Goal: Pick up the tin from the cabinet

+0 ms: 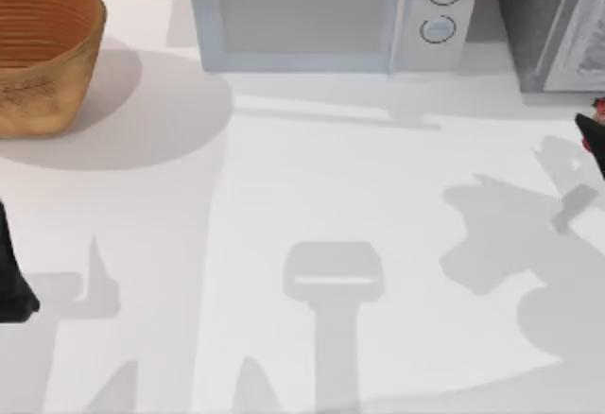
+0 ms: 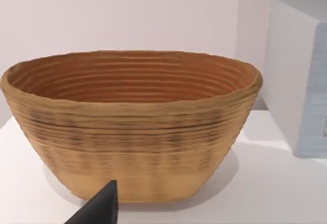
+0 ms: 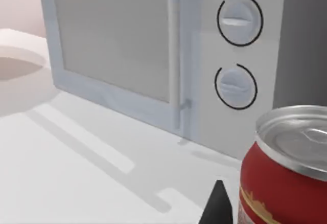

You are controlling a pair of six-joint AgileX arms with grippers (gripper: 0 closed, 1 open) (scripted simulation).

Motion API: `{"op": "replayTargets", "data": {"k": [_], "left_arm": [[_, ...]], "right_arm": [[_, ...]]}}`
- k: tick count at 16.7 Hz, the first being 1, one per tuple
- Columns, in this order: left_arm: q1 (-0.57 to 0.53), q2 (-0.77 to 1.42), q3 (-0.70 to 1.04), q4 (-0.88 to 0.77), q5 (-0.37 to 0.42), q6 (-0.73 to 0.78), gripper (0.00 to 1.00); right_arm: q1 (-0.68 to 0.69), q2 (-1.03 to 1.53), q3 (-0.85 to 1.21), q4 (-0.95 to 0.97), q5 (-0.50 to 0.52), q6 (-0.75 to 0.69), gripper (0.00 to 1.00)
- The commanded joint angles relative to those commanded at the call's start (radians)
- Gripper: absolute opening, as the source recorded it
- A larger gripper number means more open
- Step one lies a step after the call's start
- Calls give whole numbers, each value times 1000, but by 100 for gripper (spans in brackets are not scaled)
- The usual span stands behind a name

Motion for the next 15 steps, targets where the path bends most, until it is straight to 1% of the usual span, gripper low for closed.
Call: {"op": "replayTargets", "data": {"k": [3, 5, 11, 15], "left_arm": [[0, 0, 0, 0, 0, 0, 100], [0, 0, 0, 0, 0, 0, 100], [0, 0, 0, 0, 0, 0, 100], [0, 0, 0, 0, 0, 0, 100]], "right_arm": [[-15, 135, 41, 104, -61, 1, 0], [-20, 171, 53, 132, -78, 1, 0], [-14, 175, 52, 131, -75, 2, 0], [23, 198, 92, 117, -38, -1, 0]]}}
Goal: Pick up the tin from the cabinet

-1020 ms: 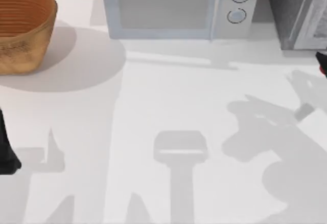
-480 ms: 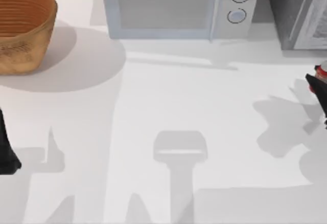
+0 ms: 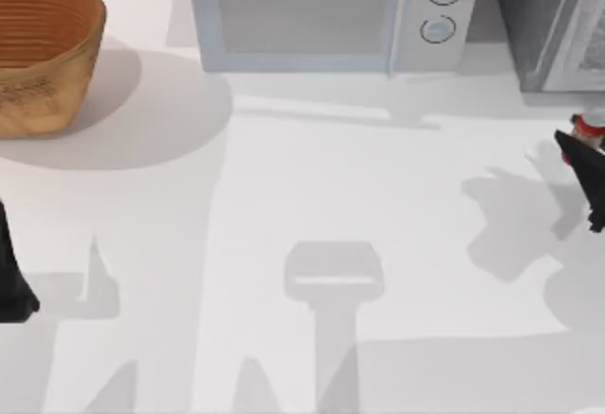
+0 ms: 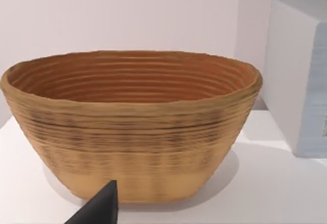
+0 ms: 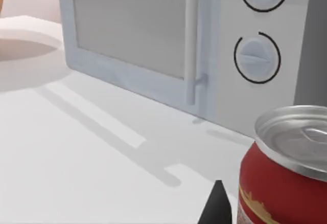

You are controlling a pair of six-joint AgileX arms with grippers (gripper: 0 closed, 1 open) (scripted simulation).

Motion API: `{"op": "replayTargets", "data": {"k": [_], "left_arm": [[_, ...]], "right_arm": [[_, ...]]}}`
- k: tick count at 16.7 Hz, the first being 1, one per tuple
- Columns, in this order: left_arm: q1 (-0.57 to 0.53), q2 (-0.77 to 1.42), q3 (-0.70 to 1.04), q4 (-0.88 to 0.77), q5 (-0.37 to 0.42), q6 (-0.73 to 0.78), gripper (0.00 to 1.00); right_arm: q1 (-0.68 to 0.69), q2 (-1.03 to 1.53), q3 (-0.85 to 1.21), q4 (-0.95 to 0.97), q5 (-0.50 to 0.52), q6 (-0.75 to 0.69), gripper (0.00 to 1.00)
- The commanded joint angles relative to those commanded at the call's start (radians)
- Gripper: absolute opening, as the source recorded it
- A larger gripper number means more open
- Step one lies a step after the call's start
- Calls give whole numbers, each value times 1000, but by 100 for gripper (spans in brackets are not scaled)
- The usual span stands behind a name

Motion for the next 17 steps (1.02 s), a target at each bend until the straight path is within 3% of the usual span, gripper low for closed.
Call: {"op": "replayTargets", "data": {"k": [6, 17], "left_arm": [[0, 0, 0, 0, 0, 0, 100], [0, 0, 0, 0, 0, 0, 100]], "right_arm": [[21, 14, 24, -9, 24, -2, 0], [21, 14, 24, -9, 24, -2, 83]]}}
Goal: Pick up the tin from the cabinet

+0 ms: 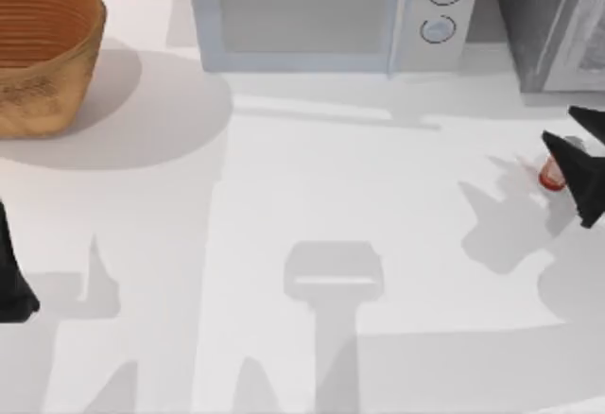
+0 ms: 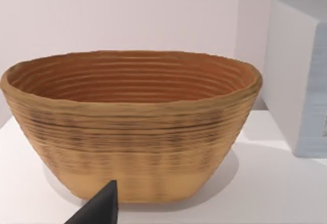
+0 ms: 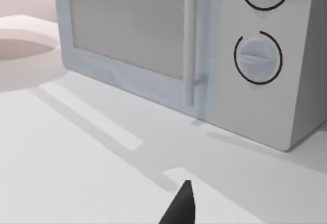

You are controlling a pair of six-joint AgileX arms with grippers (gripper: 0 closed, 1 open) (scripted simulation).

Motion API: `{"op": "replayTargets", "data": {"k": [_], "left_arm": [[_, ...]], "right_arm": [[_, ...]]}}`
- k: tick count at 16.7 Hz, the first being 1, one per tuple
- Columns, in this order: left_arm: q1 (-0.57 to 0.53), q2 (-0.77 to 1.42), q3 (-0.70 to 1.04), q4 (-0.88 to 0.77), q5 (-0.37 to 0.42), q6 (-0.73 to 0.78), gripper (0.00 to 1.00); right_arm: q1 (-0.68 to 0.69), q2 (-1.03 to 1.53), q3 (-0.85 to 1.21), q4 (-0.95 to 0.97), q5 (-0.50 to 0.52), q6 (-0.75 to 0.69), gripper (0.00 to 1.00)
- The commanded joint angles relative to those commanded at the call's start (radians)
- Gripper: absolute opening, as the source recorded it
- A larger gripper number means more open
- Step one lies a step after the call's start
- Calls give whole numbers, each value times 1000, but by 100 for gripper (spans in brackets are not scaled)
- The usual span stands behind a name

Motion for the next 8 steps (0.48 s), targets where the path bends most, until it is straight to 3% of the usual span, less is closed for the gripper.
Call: {"op": "replayTargets", "data": {"k": [2, 8], "left_arm": [[0, 0, 0, 0, 0, 0, 100], [0, 0, 0, 0, 0, 0, 100]], "right_arm": [[0, 0, 0, 0, 0, 0, 98], [0, 0, 0, 0, 0, 0, 100]]}}
